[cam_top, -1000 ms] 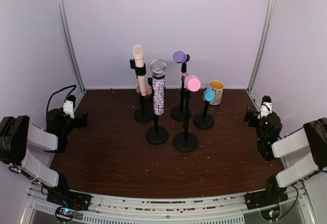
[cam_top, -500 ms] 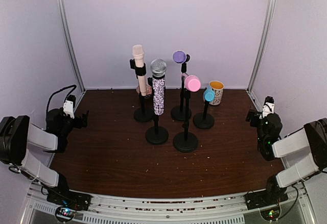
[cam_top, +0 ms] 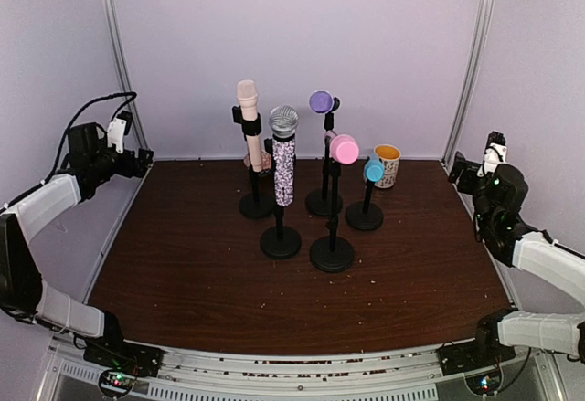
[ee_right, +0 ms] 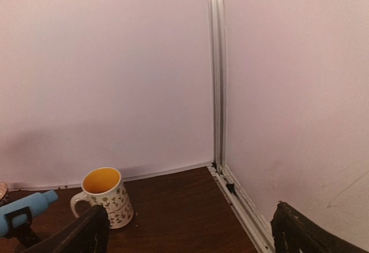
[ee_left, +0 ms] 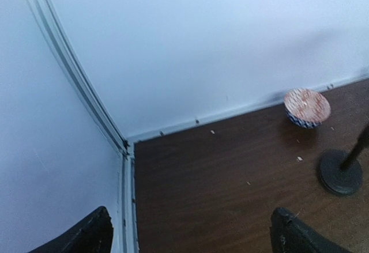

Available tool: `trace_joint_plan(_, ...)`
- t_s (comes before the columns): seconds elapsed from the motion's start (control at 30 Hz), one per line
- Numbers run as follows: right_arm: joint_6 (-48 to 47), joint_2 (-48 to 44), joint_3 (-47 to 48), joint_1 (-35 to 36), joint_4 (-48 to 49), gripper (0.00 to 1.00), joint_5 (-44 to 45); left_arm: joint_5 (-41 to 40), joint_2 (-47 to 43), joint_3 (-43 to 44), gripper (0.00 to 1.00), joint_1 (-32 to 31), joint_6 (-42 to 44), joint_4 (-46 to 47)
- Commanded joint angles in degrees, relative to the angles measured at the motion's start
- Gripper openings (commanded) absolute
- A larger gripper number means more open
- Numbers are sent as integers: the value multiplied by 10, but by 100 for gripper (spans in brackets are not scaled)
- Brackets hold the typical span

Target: Remove the microphone from the stand

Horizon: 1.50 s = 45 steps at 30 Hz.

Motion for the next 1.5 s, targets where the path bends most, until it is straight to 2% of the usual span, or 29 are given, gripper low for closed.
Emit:
trace_joint_plan(0.0, 16, -26, 66, 8, -113, 100, -132, 70, -24, 60, 98, 5, 23, -286)
trace_joint_plan(0.17, 176, -50, 71, 8, -70, 100, -199, 116, -94, 71, 98, 5, 1, -346)
trace_joint_plan(0.27, 237, -52, 71, 8, -41, 100, -263, 136, -128, 72, 98, 5, 6, -385)
trace_joint_plan(0.37, 241, -36, 82, 7, -16, 100, -351, 153, -159, 69, 98, 5, 37, -422)
trace_joint_plan(0.43, 205, -26, 107, 21, -58, 100, -369, 154, -172, 65, 98, 5, 53, -435)
trace_joint_plan(0.53, 62, -55, 113, 122, -141, 100, -238, 159, -182, 59, 98, 5, 66, -441)
trace_joint_plan(0.7, -73, -99, 50, 281, -127, 100, -64, 206, -176, 69, 98, 5, 70, -446)
trace_joint_plan(0.8, -128, -112, 4, 351, -67, 100, -34, 238, -170, 82, 98, 4, 70, -458)
trace_joint_plan(0.9, -214, -67, 18, 417, -51, 100, 10, 262, -161, 84, 98, 4, 72, -460)
trace_joint_plan(1.17, -347, 53, 92, 520, 57, 100, 81, 286, -136, 98, 98, -2, 66, -466)
trace_joint_plan(1.33, -401, 109, 148, 548, 135, 100, 126, 294, -129, 112, 98, -7, 76, -487)
trace_joint_plan(1.47, -407, 144, 191, 556, 146, 98, 124, 300, -132, 123, 98, -8, 79, -501)
